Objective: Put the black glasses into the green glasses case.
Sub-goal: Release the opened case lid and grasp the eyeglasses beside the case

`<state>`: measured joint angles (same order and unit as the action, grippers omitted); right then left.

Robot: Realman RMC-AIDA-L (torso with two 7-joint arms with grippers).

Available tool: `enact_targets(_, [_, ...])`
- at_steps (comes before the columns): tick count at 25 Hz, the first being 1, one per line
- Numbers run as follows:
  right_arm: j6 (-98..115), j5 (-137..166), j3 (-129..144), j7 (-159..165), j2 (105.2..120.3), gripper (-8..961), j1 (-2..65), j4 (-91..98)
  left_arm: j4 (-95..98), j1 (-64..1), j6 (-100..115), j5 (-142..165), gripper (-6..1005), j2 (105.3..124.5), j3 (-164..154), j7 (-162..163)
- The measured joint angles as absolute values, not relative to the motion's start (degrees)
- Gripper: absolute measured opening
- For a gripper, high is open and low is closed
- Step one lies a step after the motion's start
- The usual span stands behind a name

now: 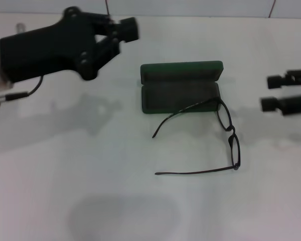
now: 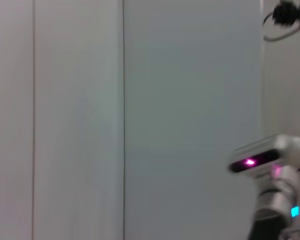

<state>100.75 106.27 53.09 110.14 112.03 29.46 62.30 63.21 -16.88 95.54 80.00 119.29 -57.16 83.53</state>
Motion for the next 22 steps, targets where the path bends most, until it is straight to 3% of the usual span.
enact_targets(2, [99.1, 116.5, 56.0, 124.2, 112.44, 821, 36.0, 67.6, 58.9, -17.3, 98.4, 79.8, 24, 119.19, -54.8, 81.3])
enact_targets(9, [100.9, 136.6, 62.9, 146.4, 112.90, 807, 49.5, 66.1, 48.6, -19.2, 100.2, 80.2, 24, 118.44, -53.5, 75.0])
enact_targets(12, [101.7, 141.8, 65.3, 151.4, 114.43, 808, 53.8, 62.8, 44.4, -20.4, 100.1, 80.5, 24, 117.86, -53.5, 71.9])
enact_targets(15, [100.8, 145.9, 69.0, 155.4, 115.81, 808, 56.3, 59.8, 42.8, -20.4, 100.1, 80.6, 24, 117.53, -53.4, 70.4])
enact_targets(22, [94.0, 145.4, 75.4, 161.1, 116.17, 796, 56.4, 54.8, 41.1, -20.9, 100.1, 80.8, 24, 117.00, -53.6, 68.6])
